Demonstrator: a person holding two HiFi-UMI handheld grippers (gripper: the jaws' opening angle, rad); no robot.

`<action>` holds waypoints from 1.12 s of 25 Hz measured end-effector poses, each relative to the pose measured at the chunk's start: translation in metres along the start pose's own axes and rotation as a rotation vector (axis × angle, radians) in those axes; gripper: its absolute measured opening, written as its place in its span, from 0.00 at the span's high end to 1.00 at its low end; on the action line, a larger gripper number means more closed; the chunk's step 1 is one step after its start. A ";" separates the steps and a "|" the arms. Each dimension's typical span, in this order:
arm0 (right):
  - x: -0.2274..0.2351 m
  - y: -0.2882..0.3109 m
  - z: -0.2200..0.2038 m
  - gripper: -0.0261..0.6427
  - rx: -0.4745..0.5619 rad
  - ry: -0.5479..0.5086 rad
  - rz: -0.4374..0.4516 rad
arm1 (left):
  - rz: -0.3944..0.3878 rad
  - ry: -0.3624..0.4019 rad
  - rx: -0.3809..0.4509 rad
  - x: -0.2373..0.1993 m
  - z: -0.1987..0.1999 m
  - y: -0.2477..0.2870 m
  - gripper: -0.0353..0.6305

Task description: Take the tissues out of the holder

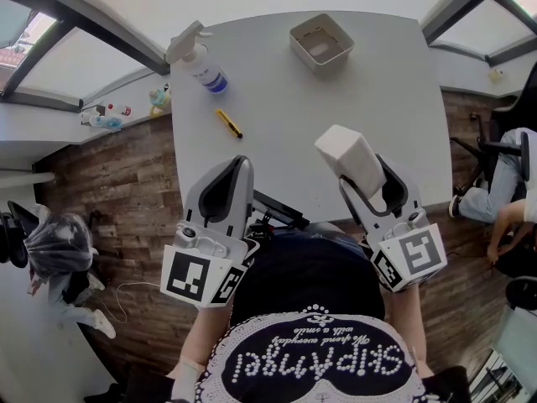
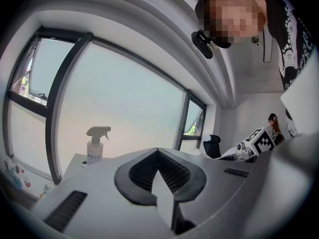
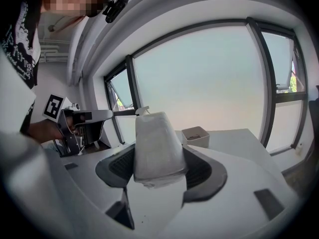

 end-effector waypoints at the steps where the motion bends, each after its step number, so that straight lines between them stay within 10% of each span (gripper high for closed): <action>1: -0.001 0.000 -0.001 0.54 -0.003 0.000 0.002 | 0.000 0.000 0.001 0.000 0.000 0.000 0.94; 28: -0.013 -0.014 -0.029 0.54 -0.051 0.037 0.014 | 0.005 -0.006 -0.004 0.001 -0.002 0.001 0.94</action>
Point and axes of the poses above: the fingertips, and each gripper's own axes: y forward along the fingers, x to its right, z out of its top, the point moved 2 cm from there along -y, backward along the fingers, and after that the axes turned 12 degrees about -x, right-handed, at the moved point
